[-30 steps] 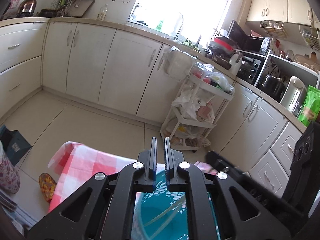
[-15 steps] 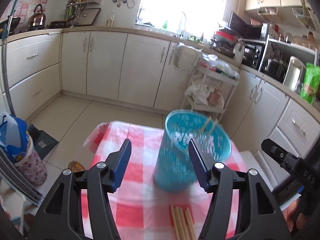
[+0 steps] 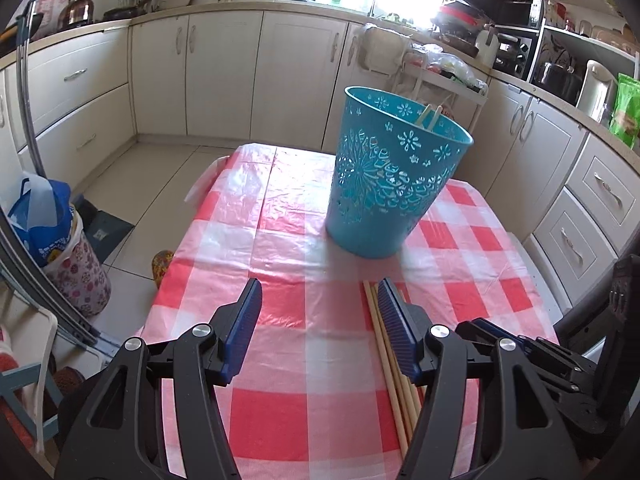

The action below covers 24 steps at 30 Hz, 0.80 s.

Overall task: Organize utensils
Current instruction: 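Bring both open tools back down to the remaining chopsticks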

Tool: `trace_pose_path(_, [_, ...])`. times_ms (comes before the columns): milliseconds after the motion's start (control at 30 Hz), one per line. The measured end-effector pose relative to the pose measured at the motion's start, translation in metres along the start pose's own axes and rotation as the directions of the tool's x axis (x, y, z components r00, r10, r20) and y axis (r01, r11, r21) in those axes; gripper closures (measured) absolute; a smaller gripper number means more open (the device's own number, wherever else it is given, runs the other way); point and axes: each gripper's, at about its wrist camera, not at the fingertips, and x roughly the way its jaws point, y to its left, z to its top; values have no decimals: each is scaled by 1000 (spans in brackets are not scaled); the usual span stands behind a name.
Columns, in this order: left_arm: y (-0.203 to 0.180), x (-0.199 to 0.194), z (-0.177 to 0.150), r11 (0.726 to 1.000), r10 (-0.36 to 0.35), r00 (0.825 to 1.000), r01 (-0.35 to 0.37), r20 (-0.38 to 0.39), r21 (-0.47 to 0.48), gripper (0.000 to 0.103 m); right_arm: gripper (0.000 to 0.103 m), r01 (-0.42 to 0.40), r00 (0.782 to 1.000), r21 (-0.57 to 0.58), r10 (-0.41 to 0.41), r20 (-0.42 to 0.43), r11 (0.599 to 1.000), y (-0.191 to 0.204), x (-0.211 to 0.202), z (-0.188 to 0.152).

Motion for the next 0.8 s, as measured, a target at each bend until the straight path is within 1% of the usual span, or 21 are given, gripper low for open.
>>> trace_pose_path(233, [-2,-6,-8,1000,21,1000,-21,-2,19,46,84,21,999,-4,-21,-36,1000,5,12,-18])
trace_pose_path(567, [-4,-14,-14,999,33,999,-33,13,37,41,84,44,997,-17,-45,-59,999,11,19,-22])
trace_pose_path(800, [-1,-13,-17,999,40,999,-40,7,30,39,84,59,995,-20,-60,-83,998,11,27,-24])
